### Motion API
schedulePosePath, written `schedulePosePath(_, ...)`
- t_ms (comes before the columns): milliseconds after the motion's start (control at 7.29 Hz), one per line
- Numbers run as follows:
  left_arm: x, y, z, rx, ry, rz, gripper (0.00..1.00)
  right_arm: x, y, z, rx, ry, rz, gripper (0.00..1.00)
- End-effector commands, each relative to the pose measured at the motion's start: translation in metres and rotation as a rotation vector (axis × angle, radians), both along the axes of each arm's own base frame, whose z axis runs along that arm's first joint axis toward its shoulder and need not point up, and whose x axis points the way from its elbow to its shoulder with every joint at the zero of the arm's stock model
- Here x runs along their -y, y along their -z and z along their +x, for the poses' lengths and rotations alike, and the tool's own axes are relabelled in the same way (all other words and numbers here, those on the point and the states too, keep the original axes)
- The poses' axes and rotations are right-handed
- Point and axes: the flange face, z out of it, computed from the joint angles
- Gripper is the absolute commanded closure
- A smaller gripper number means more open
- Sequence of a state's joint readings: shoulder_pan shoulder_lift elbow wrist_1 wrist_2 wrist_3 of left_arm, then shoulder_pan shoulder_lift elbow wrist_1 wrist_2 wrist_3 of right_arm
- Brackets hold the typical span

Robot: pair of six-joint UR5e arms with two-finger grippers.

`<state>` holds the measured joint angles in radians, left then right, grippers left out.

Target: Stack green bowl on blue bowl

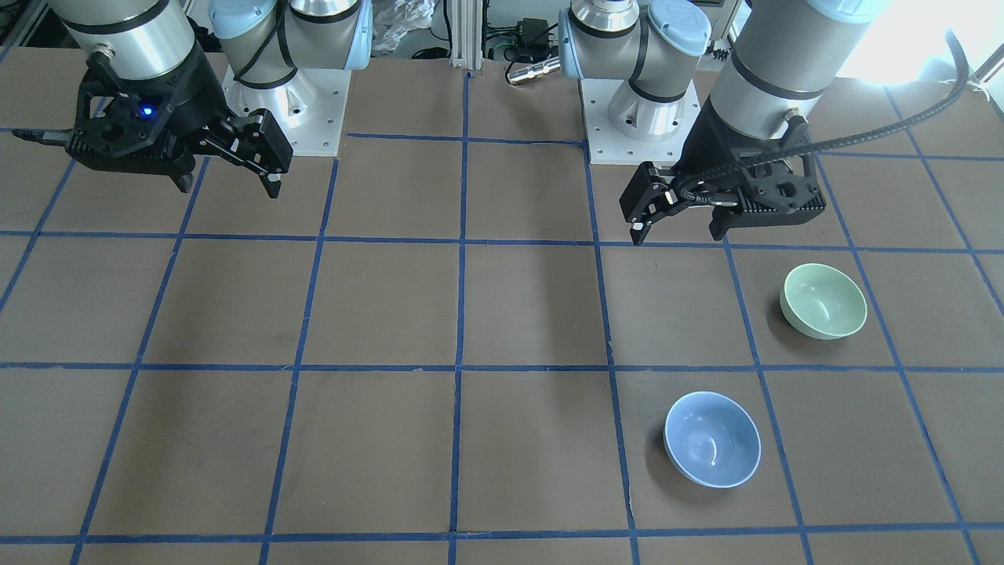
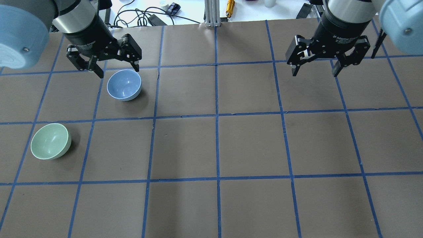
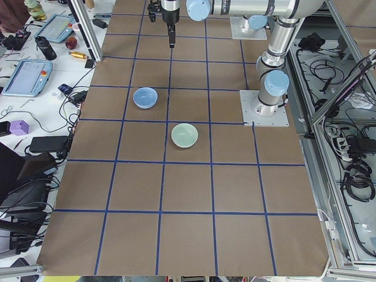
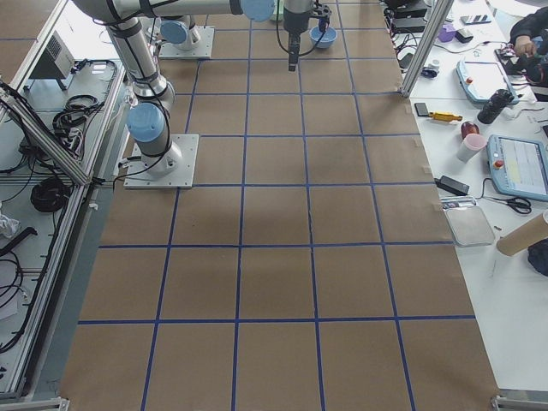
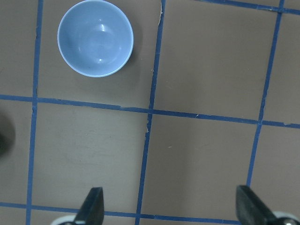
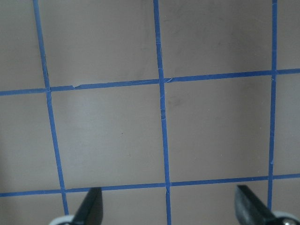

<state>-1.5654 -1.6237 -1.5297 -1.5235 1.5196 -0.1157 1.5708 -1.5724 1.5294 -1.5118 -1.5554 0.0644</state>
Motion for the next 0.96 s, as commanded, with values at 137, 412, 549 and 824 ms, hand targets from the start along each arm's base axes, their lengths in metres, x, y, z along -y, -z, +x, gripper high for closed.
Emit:
schedulePosePath(137,-0.0029,-0.0026,-0.0005,0.007,0.010,-0.003,0.00,-0.0001,0.0001,0.0000,0.000,0.000,0.001,0.00)
schedulePosePath(412,-0.0047,-0.0040,-0.0003,0.012,0.067,-0.007,0.00,-0.0001,0.0001,0.0000,0.000,0.000,0.001,0.00)
schedulePosePath(549,-0.0049,-0.0032,0.0010,0.024,0.069,-0.005,0.00,-0.0001,0.0001,0.0000,0.000,0.000,0.001,0.00)
schedulePosePath(824,-0.0045,-0.0040,0.0019,0.026,0.068,-0.007,0.00,-0.0001,0.0001,0.0000,0.000,0.000,0.001,0.00)
